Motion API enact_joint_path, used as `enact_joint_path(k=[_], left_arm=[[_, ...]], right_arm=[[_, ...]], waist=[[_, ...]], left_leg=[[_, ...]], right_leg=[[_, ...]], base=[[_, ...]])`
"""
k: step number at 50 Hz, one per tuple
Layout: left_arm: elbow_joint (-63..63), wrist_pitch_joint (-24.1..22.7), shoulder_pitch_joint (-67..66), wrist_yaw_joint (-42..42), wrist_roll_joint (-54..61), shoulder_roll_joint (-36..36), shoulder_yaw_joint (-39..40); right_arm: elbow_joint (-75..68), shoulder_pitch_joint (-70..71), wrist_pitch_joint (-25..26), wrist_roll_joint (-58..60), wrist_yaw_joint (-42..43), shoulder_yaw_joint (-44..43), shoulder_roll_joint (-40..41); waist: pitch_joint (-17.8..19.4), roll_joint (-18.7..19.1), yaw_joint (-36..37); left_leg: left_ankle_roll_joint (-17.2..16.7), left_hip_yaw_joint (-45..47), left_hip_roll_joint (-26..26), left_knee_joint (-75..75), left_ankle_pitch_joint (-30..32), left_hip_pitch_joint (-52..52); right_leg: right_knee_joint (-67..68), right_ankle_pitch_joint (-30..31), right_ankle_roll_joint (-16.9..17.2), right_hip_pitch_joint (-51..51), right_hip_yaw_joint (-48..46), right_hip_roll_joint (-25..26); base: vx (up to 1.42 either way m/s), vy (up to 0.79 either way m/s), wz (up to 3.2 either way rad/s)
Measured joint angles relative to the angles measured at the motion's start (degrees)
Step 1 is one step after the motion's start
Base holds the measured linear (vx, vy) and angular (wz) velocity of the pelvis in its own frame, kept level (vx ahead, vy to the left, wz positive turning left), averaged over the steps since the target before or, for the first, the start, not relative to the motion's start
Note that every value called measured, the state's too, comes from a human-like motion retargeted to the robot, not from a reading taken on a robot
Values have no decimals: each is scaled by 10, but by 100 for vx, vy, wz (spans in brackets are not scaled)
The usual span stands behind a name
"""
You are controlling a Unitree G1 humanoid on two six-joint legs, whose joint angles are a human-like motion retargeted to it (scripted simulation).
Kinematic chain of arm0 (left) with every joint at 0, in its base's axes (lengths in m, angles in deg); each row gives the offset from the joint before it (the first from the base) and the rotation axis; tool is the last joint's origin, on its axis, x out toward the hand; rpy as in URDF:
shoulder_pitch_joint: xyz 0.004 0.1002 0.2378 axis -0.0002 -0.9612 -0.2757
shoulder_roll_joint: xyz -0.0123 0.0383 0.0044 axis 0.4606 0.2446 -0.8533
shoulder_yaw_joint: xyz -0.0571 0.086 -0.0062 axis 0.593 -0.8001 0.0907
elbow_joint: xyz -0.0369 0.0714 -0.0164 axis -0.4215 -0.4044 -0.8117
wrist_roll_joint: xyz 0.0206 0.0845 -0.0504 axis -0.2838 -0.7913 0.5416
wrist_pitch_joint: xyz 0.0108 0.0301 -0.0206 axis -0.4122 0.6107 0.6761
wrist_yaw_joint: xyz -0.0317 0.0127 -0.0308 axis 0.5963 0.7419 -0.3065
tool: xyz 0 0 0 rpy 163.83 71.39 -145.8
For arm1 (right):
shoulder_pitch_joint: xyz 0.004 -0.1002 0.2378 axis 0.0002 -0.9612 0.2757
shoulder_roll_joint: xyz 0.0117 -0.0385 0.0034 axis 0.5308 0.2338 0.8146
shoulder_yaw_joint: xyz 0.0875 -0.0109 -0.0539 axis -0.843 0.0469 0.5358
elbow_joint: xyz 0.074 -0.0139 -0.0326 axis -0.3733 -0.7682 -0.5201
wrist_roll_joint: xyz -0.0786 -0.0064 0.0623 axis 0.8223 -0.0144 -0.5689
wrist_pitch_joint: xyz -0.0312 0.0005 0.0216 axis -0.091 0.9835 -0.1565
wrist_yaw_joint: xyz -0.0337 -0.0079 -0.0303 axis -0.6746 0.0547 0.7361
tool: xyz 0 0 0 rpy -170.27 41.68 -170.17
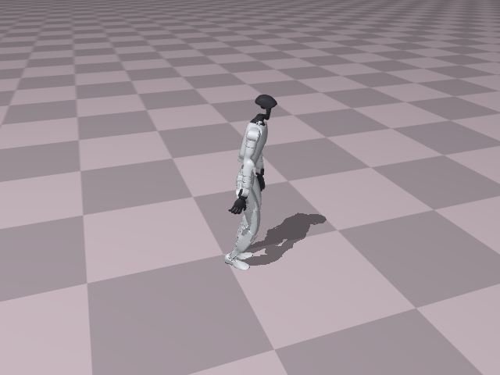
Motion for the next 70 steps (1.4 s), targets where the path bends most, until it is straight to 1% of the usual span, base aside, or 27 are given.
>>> enact_joint_path(k=[5,7,8,12,15,20,25,27,28,30,33,35,37,38,40,43,45,47,50,52,55,57,58,60,63,67,70], left_arm=[[-6,26,9,22,-46,20,-22],[-11,29,5,33,-46,18,-19],[-15,28,2,37,-43,16,-15],[-46,12,-7,45,-24,0,9],[-81,11,-19,64,-7,-19,38],[-126,15,-54,61,13,-37,72],[-142,21,-61,56,-35,-24,42],[-151,22,-53,66,-48,-11,23],[-155,23,-49,65,-54,-6,15],[-164,28,-37,54,-63,1,-2],[-170,44,-31,55,-60,-6,4],[-165,39,-30,57,-48,-10,9],[-156,33,-29,56,-40,-15,13],[-150,31,-28,55,-38,-17,17],[-140,29,-29,56,-35,-18,22],[-126,32,-19,58,-30,-17,16],[-113,37,-11,60,-29,-17,10],[-97,35,-8,64,-25,-22,8],[-80,17,-8,65,-14,-26,9],[-75,17,-9,65,-14,-26,8],[-75,20,-9,66,-13,-26,2],[-77,23,-10,63,-15,-26,0],[-77,23,-11,59,-18,-25,0],[-77,24,-8,52,-26,-21,1],[-78,29,-9,63,-27,-22,2],[-84,27,-17,71,-12,-35,18],[-84,26,-25,60,-18,-40,24]], right_arm=[[-38,-21,43,36,18,-7,-9],[-61,-24,61,62,19,-5,-13],[-73,-25,67,74,17,-4,-14],[-108,-29,83,94,-7,-9,-16],[-115,-28,88,84,-20,-19,-15],[-93,-12,84,64,-15,-17,-5],[-35,4,69,37,3,-2,3],[9,4,61,25,2,19,1],[28,5,56,27,5,20,2],[67,3,45,27,24,12,8],[93,-10,22,0,64,9,10],[95,-15,11,-15,68,14,7],[88,-16,14,-8,55,15,6],[82,-13,19,0,43,16,5],[69,-11,22,6,34,21,6],[52,-11,-16,-16,58,16,10],[49,-15,-45,-32,79,10,11],[45,-16,-63,-41,98,7,8],[28,-16,-75,-45,113,6,6],[16,-17,-73,-44,109,1,6],[2,-24,-65,-42,88,-6,3],[-8,-30,-59,-41,71,-7,2],[-13,-32,-55,-41,63,-8,1],[-24,-33,-51,-40,52,-9,2],[-36,-36,-45,-37,46,-17,3],[-43,-37,-43,-28,43,-14,1],[-43,-34,-41,-26,48,-10,1]], waist=[[6,-23,-7],[10,-34,-10],[11,-38,-11],[9,-40,-4],[13,-46,12],[17,-51,25],[19,-64,45],[20,-72,56],[20,-75,60],[18,-72,62],[7,-63,55],[4,-68,51],[-1,-77,53],[1,-72,54],[1,-70,57],[3,-52,54],[5,-37,50],[6,-25,42],[1,-6,15],[0,-2,1],[2,-3,-10],[3,-7,-16],[2,-7,-15],[-1,-5,-4],[2,-19,16],[1,-26,28],[3,-27,38]], left_leg=[[0,3,-22,-29,1,26],[0,5,-32,-34,-4,40],[0,5,-36,-38,-4,47],[0,7,-30,-21,-8,56],[0,19,-32,-6,-3,69],[0,25,-36,39,36,74],[0,16,-27,221,110,-23],[0,7,-29,297,67,-78],[0,24,-7,322,38,-91],[0,50,16,335,-1,-121],[0,43,-53,199,23,-147],[0,13,-75,141,19,-136],[0,53,-42,135,-26,-103],[0,-6,-77,108,-5,-116],[0,21,-55,91,-10,-98],[0,-30,-58,56,12,-95],[0,-58,-55,28,23,-88],[0,-84,-59,-1,31,-78],[0,-114,-59,-27,33,-72],[0,-127,-66,-39,29,-63],[0,-146,-81,-55,29,-46],[0,-155,-92,-61,28,-32],[0,-159,-94,-62,31,-27],[0,-157,-85,-45,22,-28],[0,-144,-94,-26,23,-20],[0,-104,-84,44,42,-40],[0,-60,-61,113,85,-61]], right_leg=[[-26,-65,-34,-35,30,6],[-68,-63,-40,-31,56,14],[-85,-57,-61,-28,68,16],[-97,-99,-85,3,35,5],[-114,-100,-97,18,83,21],[-184,-102,-120,74,108,28],[-238,-97,-126,100,91,6],[-252,-99,-135,98,87,6],[-260,-105,-141,103,78,8],[-280,-110,-135,113,46,12],[-307,-88,-83,119,-11,-4],[-308,-85,-78,123,-35,-3],[-294,-90,-62,129,-61,-11],[-283,-75,-52,124,-67,-12],[-243,-52,-38,115,-81,-17],[-147,33,-16,74,-84,-25],[-65,94,-12,33,-72,-23],[21,117,-21,-16,-49,-20],[98,16,-18,-72,-9,-16],[77,-21,-26,-88,30,-7],[-9,-60,-64,-84,78,-3],[-77,-55,-97,-64,131,15],[-90,-75,-101,-50,163,34],[-103,-124,-149,-19,42,-13],[-132,-117,-144,1,114,8],[-183,-113,-150,44,95,-8],[-221,-105,-172,75,102,-1]], base=[[15,-8,5],[20,-10,18],[23,-8,14],[23,-11,16],[27,-13,10],[24,-5,25],[10,-5,73],[14,-21,79],[24,-32,84],[15,-9,100],[-3,36,116],[23,-14,76],[25,-16,26],[6,16,8],[10,6,-3],[5,0,26],[5,-2,40],[6,3,46],[7,8,75],[11,2,91],[15,-3,90],[20,-6,85],[21,-10,61],[19,-16,42],[21,-17,52],[17,-4,53],[18,-2,62]])
